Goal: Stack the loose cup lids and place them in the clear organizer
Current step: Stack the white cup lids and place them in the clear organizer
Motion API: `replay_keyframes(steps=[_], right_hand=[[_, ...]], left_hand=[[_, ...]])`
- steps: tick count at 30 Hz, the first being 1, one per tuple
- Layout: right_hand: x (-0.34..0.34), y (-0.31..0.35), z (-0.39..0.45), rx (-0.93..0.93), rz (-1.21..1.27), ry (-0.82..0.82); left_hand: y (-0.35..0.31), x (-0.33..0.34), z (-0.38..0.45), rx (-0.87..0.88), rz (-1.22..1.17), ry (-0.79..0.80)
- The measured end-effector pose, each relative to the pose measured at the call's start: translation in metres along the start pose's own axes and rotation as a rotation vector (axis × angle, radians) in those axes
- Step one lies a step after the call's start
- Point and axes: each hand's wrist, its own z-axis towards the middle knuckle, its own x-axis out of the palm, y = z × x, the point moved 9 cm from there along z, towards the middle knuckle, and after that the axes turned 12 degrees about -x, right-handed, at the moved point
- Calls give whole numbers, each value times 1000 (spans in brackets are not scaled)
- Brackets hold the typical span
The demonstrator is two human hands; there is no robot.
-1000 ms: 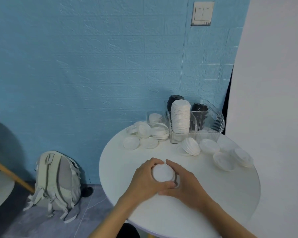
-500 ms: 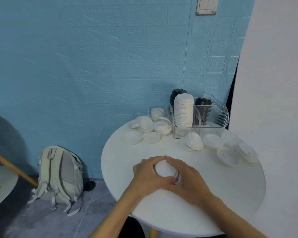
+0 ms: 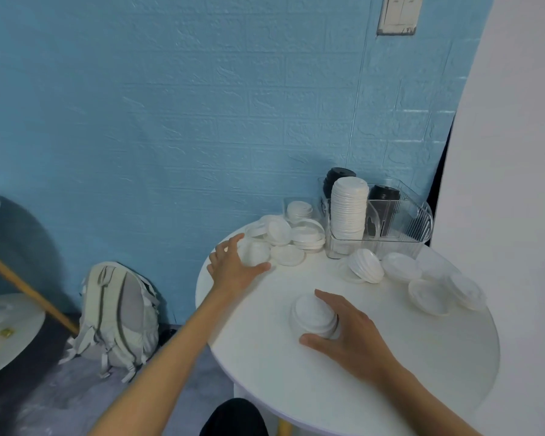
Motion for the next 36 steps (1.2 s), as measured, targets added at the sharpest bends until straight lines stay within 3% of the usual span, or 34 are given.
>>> replay_keyframes(steps=[5,11,15,19,22,27,31,36], right_hand=[[1,-2,0,-6,7,-11],[0,-3,2,-19,33,-11],[1,-3,3,-29,47,-8],[1,-5,4,-46,60,-29],[4,-10,4,-23,102,-42],[8,-16,4,9,233,-58],[8,-17,3,-2,285,-83],[6,-20,3,-5,311,-111]], left_hand=[[-4,18,30,-43,136,108],[-7,17,36,-33,48,75],[-23,8,5,104,-142,128],[-48,9,-54,246,-471,378],[-59,18,-95,245,-589,543],[-60,32,-124,199,-763,607],[-51,42,-128,231,-710,553],[-43,49,-130,324,-429,434]])
